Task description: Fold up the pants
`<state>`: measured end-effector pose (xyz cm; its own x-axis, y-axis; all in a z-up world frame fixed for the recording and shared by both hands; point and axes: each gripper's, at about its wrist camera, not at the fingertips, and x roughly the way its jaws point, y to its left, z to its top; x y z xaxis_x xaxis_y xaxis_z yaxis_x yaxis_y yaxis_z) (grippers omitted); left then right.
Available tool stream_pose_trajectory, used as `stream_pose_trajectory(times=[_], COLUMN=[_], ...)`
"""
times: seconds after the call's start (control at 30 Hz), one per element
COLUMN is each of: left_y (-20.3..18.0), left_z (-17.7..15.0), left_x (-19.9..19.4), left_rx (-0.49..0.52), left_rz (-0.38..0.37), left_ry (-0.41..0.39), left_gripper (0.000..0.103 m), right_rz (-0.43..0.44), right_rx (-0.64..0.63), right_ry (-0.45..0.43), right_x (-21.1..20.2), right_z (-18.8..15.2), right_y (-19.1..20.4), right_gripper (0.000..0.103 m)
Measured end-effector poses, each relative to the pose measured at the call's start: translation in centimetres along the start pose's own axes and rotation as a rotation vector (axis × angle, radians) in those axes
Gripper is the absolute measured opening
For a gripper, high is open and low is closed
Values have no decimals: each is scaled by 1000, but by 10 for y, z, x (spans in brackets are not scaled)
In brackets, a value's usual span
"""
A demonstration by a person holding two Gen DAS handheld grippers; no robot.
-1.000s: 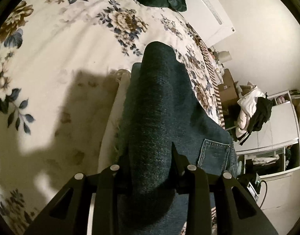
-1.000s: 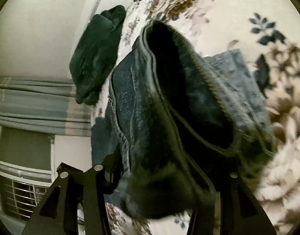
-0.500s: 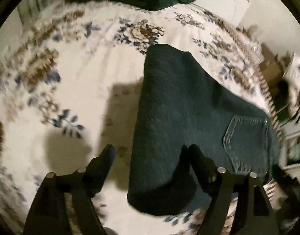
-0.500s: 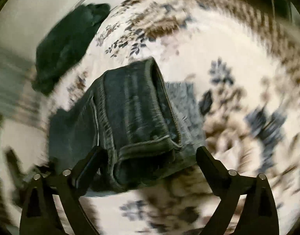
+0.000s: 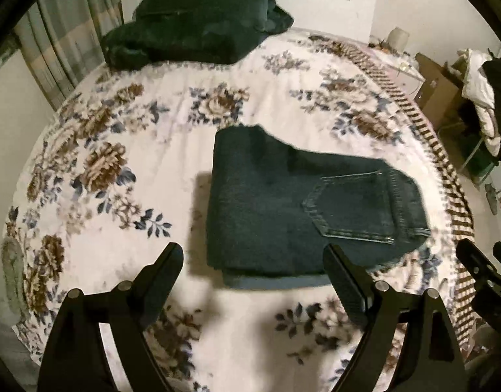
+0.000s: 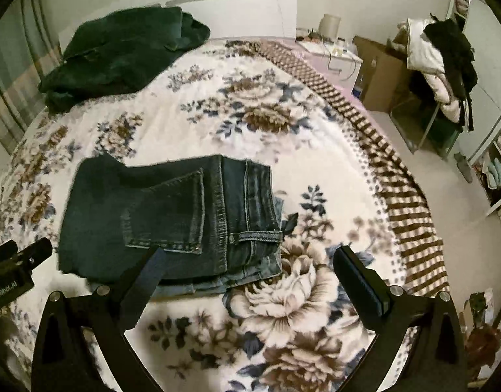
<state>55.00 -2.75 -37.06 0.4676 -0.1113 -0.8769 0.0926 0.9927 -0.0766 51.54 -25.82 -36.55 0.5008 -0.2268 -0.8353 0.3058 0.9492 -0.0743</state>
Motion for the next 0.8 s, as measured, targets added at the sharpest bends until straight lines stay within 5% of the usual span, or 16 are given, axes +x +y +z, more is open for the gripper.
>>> stream_pose_trajectory(times=[0.37, 0.8], left_y=[-13, -31], left_z=[-33, -110], left_x=[-151, -331], left_rx=[-43, -34], left_rz=[10, 27], left_ry=[-134, -299], left_gripper=[87, 87], right_rz=[27, 86], right_rx=[-9, -41], right_ry=[-95, -239], right_x=[-171, -392], right_z=[-21, -75], right_y=[-27, -59], right_gripper=[103, 103])
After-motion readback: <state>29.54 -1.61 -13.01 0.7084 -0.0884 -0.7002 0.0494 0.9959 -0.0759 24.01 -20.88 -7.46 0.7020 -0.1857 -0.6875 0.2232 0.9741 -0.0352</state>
